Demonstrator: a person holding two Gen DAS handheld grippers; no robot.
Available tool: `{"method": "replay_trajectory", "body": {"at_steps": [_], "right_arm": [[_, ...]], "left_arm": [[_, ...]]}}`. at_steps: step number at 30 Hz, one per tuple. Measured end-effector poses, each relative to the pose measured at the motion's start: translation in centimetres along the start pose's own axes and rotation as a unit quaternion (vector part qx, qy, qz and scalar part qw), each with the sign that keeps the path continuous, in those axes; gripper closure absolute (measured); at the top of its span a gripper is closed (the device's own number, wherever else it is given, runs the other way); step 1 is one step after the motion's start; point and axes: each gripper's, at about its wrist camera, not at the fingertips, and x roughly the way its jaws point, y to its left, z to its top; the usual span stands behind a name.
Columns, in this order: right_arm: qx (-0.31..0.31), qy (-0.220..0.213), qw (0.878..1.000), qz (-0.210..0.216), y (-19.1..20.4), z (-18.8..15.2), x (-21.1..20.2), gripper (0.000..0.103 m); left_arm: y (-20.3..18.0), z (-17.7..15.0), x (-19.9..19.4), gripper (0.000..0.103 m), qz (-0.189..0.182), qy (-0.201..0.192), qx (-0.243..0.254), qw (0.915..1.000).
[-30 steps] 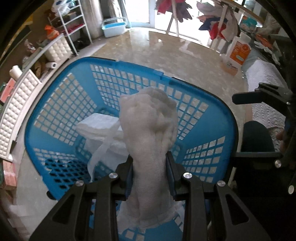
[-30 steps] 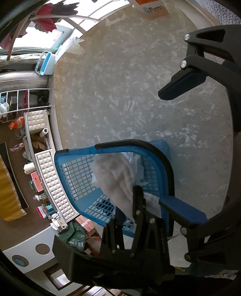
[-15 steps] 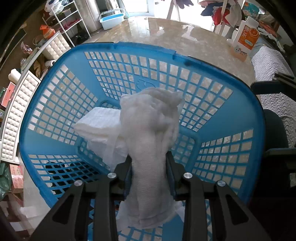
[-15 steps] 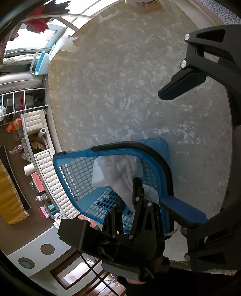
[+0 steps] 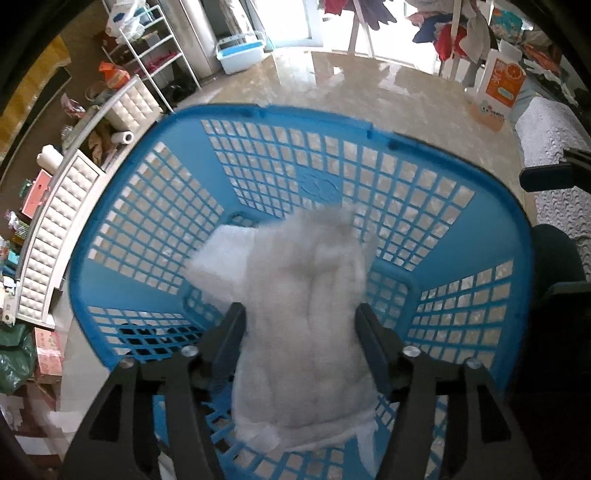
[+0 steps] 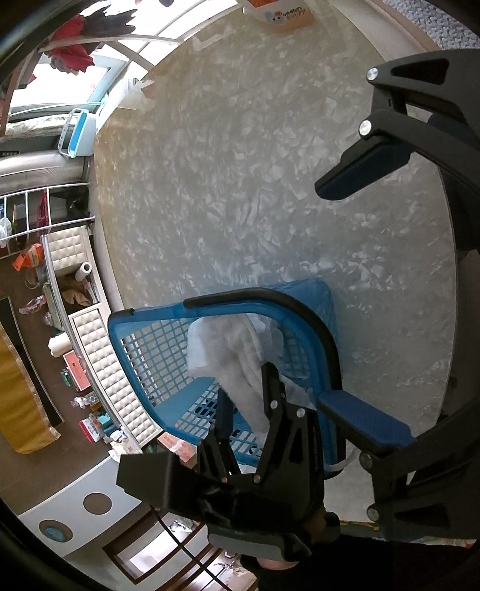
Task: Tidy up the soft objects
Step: 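Carry the white quilted pad with the left gripper over the basket and release it, then withdraw both tools from the basket back over the table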
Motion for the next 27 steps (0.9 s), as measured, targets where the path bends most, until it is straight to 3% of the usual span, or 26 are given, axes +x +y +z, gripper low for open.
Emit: {"method": "replay_trajectory", "body": {"at_steps": [4, 14, 18, 20, 27], "right_arm": [[0.005, -0.011, 1.000, -0.006, 0.2, -0.2, -0.9, 0.000], [0.014, -0.050, 0.998, -0.018, 2.2, -0.5, -3.7, 0.000], [0.018, -0.082, 0.996, -0.020, 3.7, -0.5, -5.0, 0.000], [0.007, -0.087, 0.996, -0.021, 4.7, -0.5, -5.4, 0.000], [-0.040, -0.102, 0.994, -0.014, 8.7, -1.3, -5.6, 0.000]], "left_arm": [[0.5, -0.3, -1.7, 0.014, 0.027, -0.030, -0.006, 0.9992], [0.2, -1.8, -8.4, 0.012, 0.034, -0.087, -0.057, 0.9940], [0.1, -4.1, -11.1, 0.010, 0.047, -0.105, -0.094, 0.9889], [0.1, -5.6, -12.6, 0.000, 0.068, -0.117, -0.110, 0.9847], [1.3, -11.1, -16.0, 0.000, 0.091, -0.145, -0.209, 0.9628]]}}
